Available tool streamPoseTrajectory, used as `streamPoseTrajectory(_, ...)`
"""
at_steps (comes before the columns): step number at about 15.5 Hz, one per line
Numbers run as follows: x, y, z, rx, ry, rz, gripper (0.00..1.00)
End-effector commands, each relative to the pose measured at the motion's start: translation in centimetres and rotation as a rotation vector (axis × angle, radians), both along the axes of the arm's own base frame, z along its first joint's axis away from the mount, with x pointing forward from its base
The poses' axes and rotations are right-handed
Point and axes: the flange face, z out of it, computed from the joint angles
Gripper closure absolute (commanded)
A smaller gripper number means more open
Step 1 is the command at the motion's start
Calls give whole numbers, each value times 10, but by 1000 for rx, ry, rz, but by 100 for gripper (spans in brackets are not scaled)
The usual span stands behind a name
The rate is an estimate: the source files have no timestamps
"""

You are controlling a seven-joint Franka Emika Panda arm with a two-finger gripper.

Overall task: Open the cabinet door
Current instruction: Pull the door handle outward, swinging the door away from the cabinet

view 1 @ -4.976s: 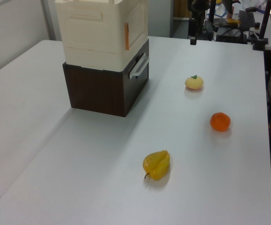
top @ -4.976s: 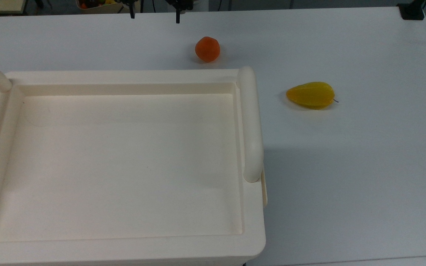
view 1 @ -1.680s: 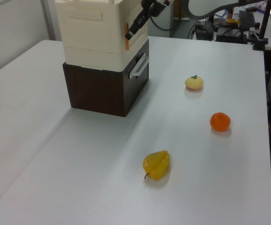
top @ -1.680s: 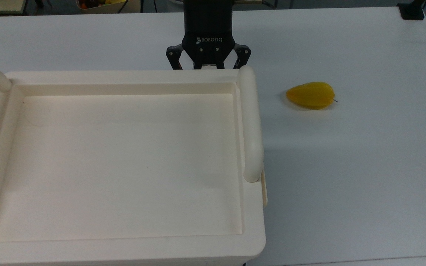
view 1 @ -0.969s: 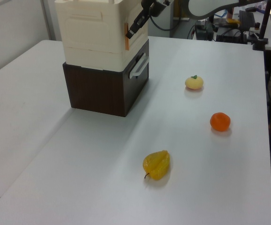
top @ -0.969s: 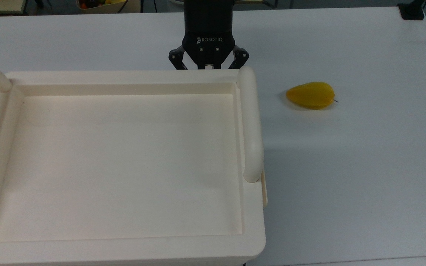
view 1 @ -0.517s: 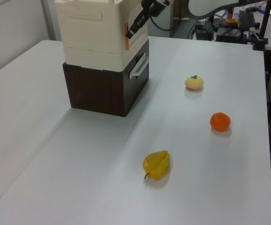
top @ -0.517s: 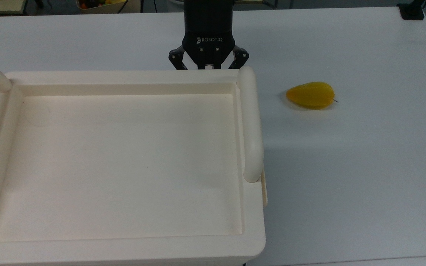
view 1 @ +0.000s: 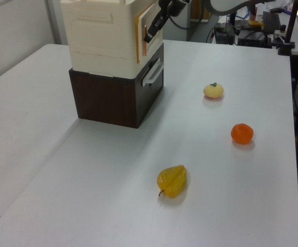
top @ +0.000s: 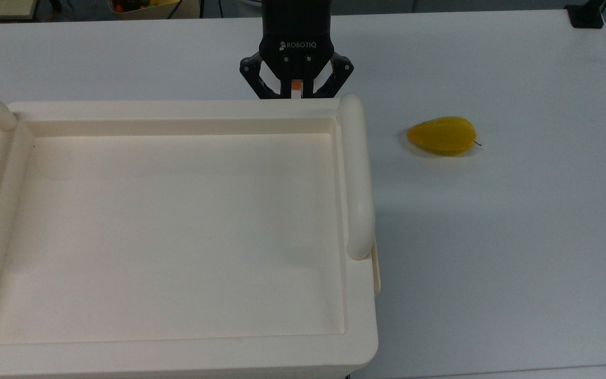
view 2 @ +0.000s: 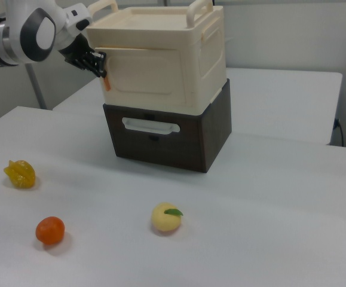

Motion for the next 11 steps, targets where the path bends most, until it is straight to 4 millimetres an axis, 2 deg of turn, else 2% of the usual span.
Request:
streamPoseTrajectory(1, -13, 7, 8, 3, 22, -2, 89)
streamPoseTrajectory(3, -15, 7, 7, 1, 39, -4, 85)
streamPoseTrajectory(7, -24, 1, 9, -13, 121, -20, 54)
streamPoseTrajectory(10, -37, -3, 10, -21, 216, -32, 22)
streamPoseTrajectory(11, -41, -5, 13, -21, 237, -34, 18)
